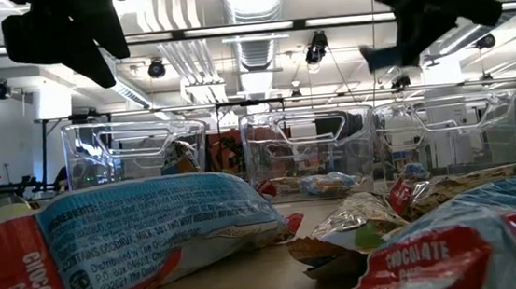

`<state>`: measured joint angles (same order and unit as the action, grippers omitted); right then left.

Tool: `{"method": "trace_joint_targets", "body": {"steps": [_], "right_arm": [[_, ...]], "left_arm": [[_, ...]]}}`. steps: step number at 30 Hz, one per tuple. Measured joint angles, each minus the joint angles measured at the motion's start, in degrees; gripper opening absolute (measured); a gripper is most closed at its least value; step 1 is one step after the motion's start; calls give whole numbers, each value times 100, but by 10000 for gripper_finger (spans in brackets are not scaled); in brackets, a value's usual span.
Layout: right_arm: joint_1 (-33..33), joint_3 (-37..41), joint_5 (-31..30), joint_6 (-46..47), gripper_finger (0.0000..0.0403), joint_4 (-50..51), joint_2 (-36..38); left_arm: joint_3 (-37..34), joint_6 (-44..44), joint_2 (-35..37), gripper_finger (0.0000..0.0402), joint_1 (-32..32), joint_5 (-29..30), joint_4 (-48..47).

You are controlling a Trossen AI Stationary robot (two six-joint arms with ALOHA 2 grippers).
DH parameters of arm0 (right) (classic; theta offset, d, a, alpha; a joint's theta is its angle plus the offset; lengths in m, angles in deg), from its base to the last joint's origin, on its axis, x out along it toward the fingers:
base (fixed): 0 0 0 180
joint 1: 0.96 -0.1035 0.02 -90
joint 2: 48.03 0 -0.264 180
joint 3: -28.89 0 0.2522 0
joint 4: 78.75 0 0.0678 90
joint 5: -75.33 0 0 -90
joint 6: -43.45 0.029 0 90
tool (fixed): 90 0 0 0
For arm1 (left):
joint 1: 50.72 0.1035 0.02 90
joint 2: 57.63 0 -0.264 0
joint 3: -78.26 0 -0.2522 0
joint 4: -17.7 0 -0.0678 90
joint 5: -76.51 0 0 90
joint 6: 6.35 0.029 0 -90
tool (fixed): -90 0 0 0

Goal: Pick and place Granola Bars by type
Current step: Put the blue granola bar into the right transparent bin

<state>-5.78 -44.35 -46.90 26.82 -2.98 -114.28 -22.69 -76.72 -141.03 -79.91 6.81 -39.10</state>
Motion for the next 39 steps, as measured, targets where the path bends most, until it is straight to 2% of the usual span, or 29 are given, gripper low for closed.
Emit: {"method": "trace_joint_targets", "body": {"steps": [4,9,16,25,29,31,36,39], "right_arm": [[662,240,529,-1029,67,51,-66],[887,548,543,-2274,68,32,-566],[984,638,531,-2036,107,-149,-1201],[892,608,529,-1161,209,-347,-1032],[537,470,526,-706,240,-375,-727],[339,357,526,-382,249,-393,-629],[56,-10,227,1154,258,-357,-620],[59,-231,240,2177,258,-371,-622]], "left_arm": [[0,-4,0,184,0,35,22],[0,-47,0,184,0,39,48],[0,-63,0,184,0,40,153],[0,-65,0,184,-17,5,153],[-64,-3,9,184,-66,-356,161],[-175,-333,9,184,-80,-769,128],[-547,-2026,9,184,-397,-1796,-84],[-682,-2909,9,184,-792,-1946,-62]]}}
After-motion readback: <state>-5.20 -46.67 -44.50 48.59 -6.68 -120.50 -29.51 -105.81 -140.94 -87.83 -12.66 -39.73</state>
